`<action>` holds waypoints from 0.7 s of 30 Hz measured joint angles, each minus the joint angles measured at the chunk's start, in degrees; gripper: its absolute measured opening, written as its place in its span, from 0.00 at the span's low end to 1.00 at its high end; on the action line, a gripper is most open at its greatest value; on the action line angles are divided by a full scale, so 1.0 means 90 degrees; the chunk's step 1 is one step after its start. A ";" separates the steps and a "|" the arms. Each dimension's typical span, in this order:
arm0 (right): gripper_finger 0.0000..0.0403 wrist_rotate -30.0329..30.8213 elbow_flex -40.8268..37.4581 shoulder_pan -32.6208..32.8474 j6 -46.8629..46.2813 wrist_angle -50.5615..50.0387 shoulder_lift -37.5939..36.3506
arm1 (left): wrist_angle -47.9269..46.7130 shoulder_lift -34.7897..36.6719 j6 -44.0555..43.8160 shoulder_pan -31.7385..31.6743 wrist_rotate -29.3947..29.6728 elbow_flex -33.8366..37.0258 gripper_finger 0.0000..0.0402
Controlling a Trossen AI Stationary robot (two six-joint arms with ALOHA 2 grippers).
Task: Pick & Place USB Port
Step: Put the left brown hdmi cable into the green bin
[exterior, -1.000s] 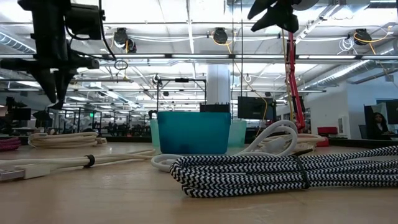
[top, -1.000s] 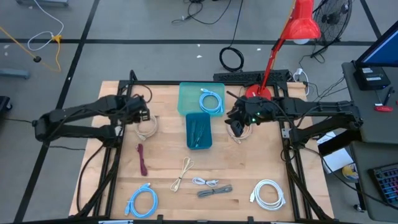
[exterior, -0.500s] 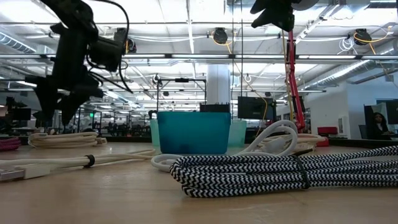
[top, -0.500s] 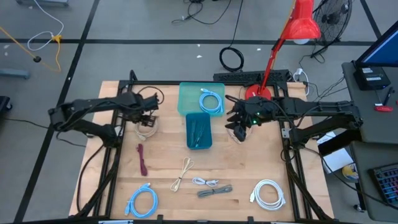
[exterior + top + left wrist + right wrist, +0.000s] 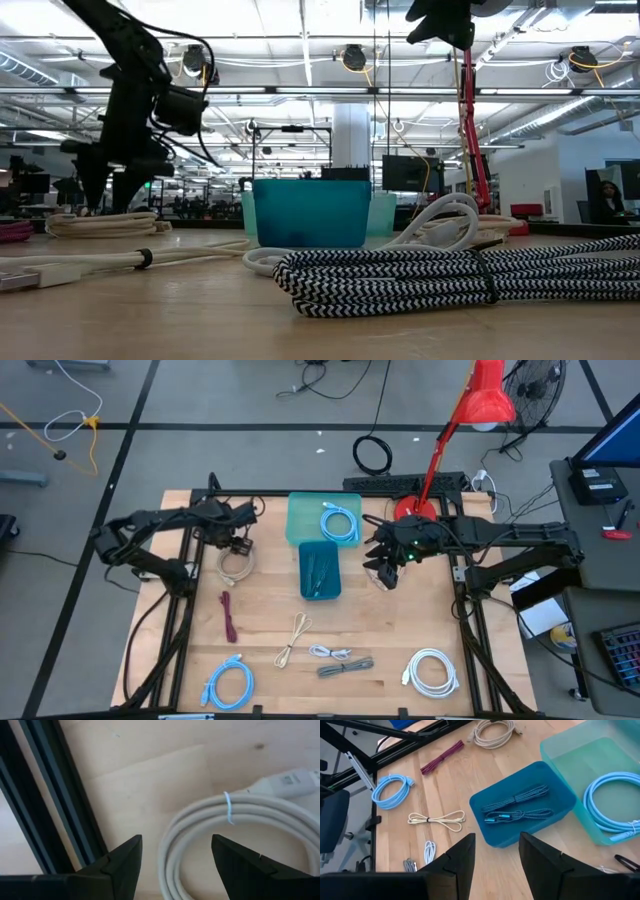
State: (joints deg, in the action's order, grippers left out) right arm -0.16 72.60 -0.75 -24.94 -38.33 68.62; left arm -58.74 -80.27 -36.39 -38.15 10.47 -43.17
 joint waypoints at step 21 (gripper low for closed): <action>0.35 0.0028 0.0000 -0.0082 -0.0152 0.0369 0.0002 | 0.1027 0.0015 0.0091 -0.0298 -0.1006 0.1014 0.16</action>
State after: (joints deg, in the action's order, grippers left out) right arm 0.09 72.60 -1.49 -26.31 -35.00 68.64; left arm -49.50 -80.14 -35.57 -40.83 1.42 -34.04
